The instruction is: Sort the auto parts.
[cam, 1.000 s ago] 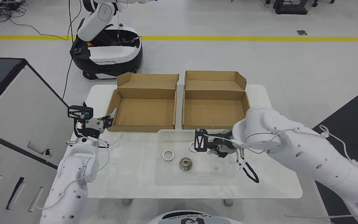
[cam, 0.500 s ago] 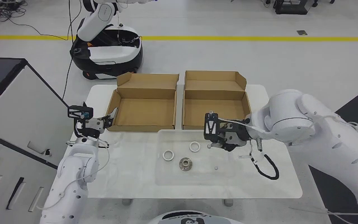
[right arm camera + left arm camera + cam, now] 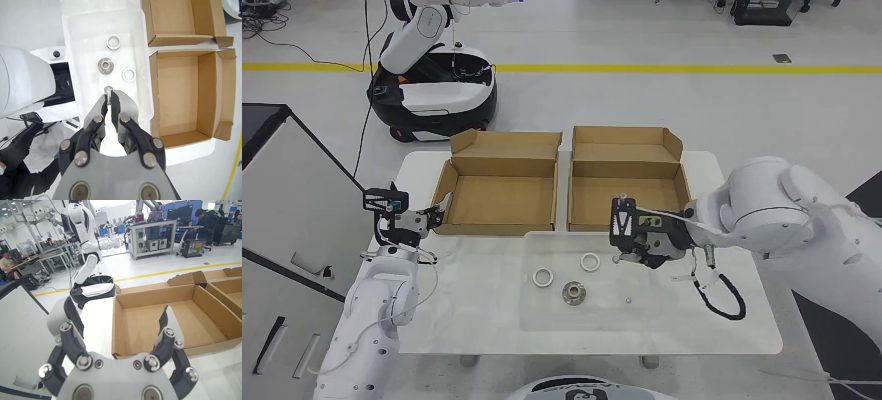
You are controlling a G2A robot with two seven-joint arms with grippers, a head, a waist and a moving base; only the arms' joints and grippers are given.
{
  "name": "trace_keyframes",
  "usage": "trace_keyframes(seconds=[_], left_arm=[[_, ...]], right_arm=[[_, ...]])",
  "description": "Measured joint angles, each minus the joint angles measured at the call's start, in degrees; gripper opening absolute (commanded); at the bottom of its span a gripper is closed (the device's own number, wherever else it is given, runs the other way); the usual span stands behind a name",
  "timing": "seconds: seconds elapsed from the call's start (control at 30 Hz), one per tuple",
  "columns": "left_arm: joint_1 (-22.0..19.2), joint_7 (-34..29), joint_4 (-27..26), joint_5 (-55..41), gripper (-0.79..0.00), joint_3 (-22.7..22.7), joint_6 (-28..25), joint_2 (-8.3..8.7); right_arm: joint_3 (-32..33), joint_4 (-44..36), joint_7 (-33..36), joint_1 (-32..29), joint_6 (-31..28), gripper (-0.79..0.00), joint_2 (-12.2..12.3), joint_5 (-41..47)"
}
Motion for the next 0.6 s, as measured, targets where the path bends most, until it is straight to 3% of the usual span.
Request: trace_keyframes(seconds=[0.3, 0.4, 0.6], left_arm=[[0.0, 0.0, 0.0, 0.0, 0.000, 0.0, 0.0, 0.00], [0.0, 0.0, 0.0, 0.0, 0.000, 0.0, 0.0, 0.00], [0.0, 0.0, 0.0, 0.0, 0.000, 0.0, 0.0, 0.00]], right_arm=[[6.3, 3.6, -2.2, -2.3, -2.7, -0.785, 1.6, 7.0], [9.8, 5.5, -2.7, -4.1, -3.2, -0.785, 2.8, 12.5], [16.1, 10.1, -4.6, -8.3, -5.1, -0.785, 5.5, 31.6]])
